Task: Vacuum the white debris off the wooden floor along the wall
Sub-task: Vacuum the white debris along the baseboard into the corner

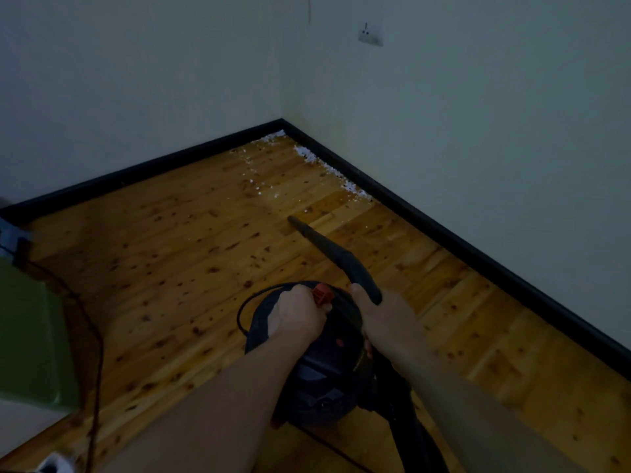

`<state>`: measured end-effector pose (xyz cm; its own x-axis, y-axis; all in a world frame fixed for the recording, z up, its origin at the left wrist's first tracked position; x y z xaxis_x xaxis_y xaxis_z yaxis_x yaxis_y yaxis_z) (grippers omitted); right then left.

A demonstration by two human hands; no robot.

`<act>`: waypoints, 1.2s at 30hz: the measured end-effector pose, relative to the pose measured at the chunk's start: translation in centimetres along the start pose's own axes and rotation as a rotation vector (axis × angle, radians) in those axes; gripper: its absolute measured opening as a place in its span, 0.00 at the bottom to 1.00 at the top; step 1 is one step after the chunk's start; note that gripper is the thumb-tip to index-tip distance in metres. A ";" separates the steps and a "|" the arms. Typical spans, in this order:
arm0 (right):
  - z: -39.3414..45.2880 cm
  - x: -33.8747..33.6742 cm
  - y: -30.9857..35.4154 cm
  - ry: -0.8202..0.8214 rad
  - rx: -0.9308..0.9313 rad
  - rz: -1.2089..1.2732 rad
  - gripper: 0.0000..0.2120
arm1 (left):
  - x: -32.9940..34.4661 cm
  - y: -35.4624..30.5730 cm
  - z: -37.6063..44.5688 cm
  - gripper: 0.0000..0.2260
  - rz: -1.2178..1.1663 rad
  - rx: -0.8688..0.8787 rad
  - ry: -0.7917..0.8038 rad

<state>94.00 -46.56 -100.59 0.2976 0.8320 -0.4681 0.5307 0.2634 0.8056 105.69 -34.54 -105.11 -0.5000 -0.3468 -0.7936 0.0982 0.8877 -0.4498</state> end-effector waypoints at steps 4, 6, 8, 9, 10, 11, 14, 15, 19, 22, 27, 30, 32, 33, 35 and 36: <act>1.1 -0.8 -0.2 -0.021 0.004 -0.012 0.24 | 0.2 -1.0 1.1 0.13 0.005 0.023 0.009; 1.6 -1.2 -0.4 -0.037 0.023 -0.013 0.24 | 0.4 -1.6 1.4 0.12 0.020 0.037 0.013; 2.2 -1.6 -0.7 -0.050 0.032 -0.003 0.24 | 0.7 -2.3 1.8 0.12 0.037 0.050 0.019; 2.3 -1.7 -0.7 -0.050 0.031 0.004 0.24 | 0.8 -2.6 2.0 0.12 0.046 0.054 0.020; 2.4 -1.9 -0.8 -0.050 0.029 0.011 0.23 | 0.9 -2.8 2.1 0.12 0.053 0.058 0.020; 2.5 -2.0 -0.9 -0.050 0.028 0.010 0.23 | 1.0 -3.1 2.4 0.12 0.060 0.063 0.020; 2.6 -2.5 -1.4 -0.058 0.031 0.018 0.23 | 1.3 -3.8 3.0 0.12 0.070 0.088 0.035; 2.6 -2.7 -1.6 -0.062 0.033 0.031 0.23 | 1.4 -4.1 3.1 0.12 0.073 0.099 0.043; 1.9 -4.0 -2.3 -0.103 0.046 0.033 0.25 | 1.7 -5.0 3.0 0.14 0.093 0.126 0.056; 0.9 -5.3 -2.6 -0.123 0.074 0.047 0.23 | 2.2 -5.7 2.7 0.16 0.104 0.135 0.065; -1.3 -6.5 -3.0 -0.127 0.090 0.088 0.22 | 3.1 -6.1 2.0 0.17 0.122 0.179 0.091; -2.5 -7.1 -3.1 -0.147 0.087 0.099 0.22 | 3.6 -6.2 1.6 0.17 0.108 0.187 0.103; -3.3 -7.4 -3.3 -0.163 0.094 0.092 0.22 | 3.9 -6.2 1.1 0.17 0.108 0.203 0.110; -3.6 -7.5 -3.4 -0.168 0.099 0.083 0.22 | 4.1 -6.1 1.0 0.17 0.111 0.209 0.110; -4.3 -7.9 -3.7 -0.183 0.112 0.077 0.22 | 4.5 -6.1 0.4 0.18 0.124 0.231 0.111; -4.6 -8.0 -3.9 -0.189 0.121 0.078 0.22 | 4.8 -6.1 0.1 0.18 0.135 0.245 0.113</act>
<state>85.88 -52.00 -98.24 0.4790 0.7383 -0.4749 0.5880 0.1319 0.7981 102.82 -41.60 -106.20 -0.5597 -0.1823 -0.8084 0.3683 0.8192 -0.4397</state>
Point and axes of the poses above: each hand's wrist, its own z-axis towards the middle knuckle, its own x-axis out of the palm, y = z × x, the point moved 2 cm from there along z, towards the middle knuckle, and after that the axes turned 5 degrees about y, right-handed, at the moved point
